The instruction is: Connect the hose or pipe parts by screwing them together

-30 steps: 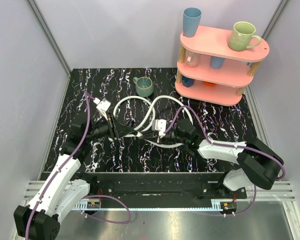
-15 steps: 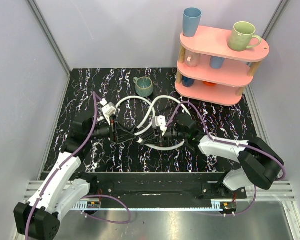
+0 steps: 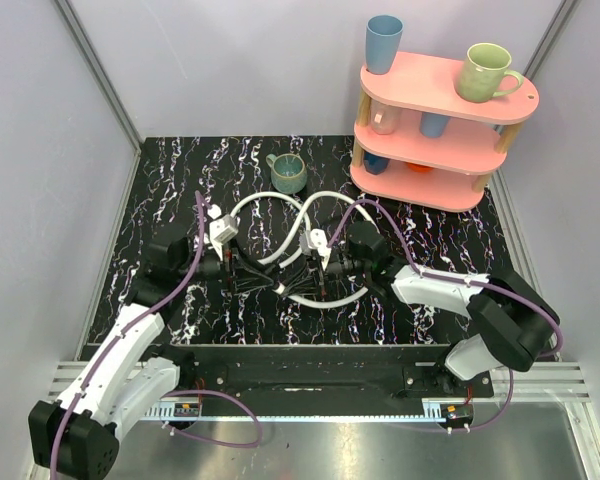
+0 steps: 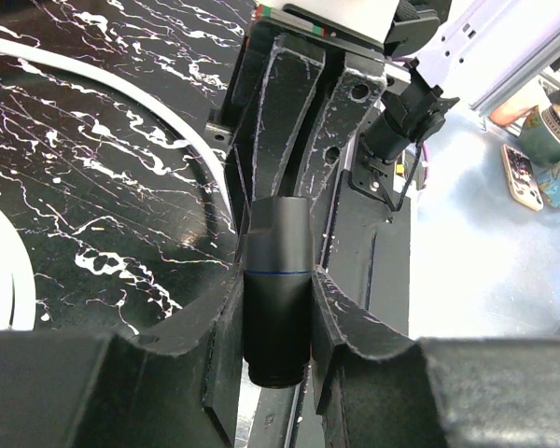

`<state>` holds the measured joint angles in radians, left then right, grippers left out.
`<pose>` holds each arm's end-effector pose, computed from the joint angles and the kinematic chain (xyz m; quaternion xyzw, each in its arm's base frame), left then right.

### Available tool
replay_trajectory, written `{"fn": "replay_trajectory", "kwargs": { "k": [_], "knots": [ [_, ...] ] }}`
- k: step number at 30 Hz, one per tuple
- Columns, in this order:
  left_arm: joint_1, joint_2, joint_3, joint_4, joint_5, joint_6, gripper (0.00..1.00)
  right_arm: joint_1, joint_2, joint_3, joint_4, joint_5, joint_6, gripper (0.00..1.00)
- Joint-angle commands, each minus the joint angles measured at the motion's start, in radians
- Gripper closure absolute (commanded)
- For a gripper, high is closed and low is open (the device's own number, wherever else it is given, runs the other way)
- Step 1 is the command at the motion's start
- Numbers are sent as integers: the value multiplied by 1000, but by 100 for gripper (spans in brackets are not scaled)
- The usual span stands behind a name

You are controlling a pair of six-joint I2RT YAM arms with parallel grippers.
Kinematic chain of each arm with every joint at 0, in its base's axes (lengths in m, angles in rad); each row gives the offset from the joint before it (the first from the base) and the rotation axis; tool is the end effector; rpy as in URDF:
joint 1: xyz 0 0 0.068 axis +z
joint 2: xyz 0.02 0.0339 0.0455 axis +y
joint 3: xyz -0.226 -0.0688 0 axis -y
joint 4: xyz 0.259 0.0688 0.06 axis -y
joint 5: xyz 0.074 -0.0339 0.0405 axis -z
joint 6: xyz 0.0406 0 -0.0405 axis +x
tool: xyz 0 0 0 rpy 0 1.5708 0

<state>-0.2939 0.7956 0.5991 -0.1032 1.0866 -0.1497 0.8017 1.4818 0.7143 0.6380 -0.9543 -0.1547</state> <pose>0.1966 -0.0971 0.2558 0.3557 0.6650 -0.5176 0.4042 0.2020 0.2563 0.1894 -0.5762 0.4531 0.5135 0.4461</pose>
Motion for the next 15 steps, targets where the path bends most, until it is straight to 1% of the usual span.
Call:
{"fn": "replay_trajectory", "kwargs": {
  "k": [1, 6, 8, 11, 13, 14, 15],
  "knots": [
    [-17, 1, -8, 43, 38, 93, 100, 7, -11, 66, 132, -123, 29, 100],
    [-17, 33, -32, 123, 75, 90, 100, 4, 12, 90, 115, -127, 37, 100],
    [-17, 25, -47, 152, 61, 91, 100, 2, 15, 83, 135, -123, 52, 100],
    [-17, 22, -56, 152, 39, 102, 100, -1, 5, 73, 140, -94, 60, 100],
    [-17, 28, -59, 157, 15, 95, 100, -1, -6, 41, 175, -35, 69, 98],
    [-17, 30, -62, 166, -13, 84, 100, -2, -12, 31, 181, -20, 70, 93],
    [-17, 33, -67, 177, -30, 59, 100, -4, -12, 25, 186, 3, 72, 90]
  ]
}}
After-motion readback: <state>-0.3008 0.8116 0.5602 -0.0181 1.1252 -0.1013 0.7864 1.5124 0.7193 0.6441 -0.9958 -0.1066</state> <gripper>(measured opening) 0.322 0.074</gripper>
